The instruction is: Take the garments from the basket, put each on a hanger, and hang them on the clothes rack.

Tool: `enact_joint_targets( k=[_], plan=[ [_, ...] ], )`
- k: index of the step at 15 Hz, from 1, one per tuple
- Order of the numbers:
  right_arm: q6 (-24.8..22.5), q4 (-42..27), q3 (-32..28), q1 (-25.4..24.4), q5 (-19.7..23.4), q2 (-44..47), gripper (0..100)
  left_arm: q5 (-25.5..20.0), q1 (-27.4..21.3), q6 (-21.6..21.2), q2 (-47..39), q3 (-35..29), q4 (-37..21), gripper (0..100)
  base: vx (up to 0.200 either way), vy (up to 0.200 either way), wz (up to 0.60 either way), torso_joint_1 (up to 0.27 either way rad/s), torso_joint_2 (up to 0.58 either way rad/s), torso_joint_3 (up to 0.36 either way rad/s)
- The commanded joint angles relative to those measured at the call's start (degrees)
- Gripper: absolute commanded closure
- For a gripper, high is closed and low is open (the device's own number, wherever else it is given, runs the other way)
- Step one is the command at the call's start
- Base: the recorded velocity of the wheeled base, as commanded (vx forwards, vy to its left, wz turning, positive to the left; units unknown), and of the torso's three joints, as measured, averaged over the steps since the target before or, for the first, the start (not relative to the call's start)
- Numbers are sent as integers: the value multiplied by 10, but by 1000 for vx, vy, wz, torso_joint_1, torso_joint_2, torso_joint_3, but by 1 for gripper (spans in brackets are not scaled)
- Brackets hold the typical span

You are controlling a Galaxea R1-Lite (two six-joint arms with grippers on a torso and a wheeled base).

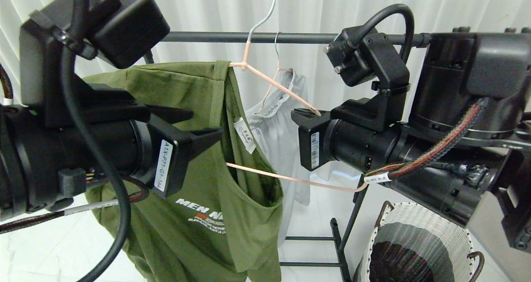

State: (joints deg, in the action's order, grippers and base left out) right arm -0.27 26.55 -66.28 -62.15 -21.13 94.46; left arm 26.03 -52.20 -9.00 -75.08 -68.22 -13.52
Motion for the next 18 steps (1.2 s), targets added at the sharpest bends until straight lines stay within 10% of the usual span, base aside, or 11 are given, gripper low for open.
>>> enact_joint_targets(
  k=[1, 8, 13, 18],
  plan=[
    [-7, 0, 5, 3, 0, -15, 100, 1, -2, -3, 9, 2, 1, 0, 0, 0, 0, 0, 0, 0],
    [-61, 0, 91, 43, 6, -87, 100, -8, 38, -183, 103, 33, 2, 0, 0, 0, 0, 0, 0, 0],
    [-83, 0, 113, 36, 8, -110, 100, -128, 133, -314, 79, 29, 46, 0, 0, 0, 0, 0, 0, 0],
    [-96, 0, 113, -6, 6, -111, 100, -162, 138, -318, 38, 38, 68, 0, 0, 0, 0, 0, 0, 0]
  ],
)
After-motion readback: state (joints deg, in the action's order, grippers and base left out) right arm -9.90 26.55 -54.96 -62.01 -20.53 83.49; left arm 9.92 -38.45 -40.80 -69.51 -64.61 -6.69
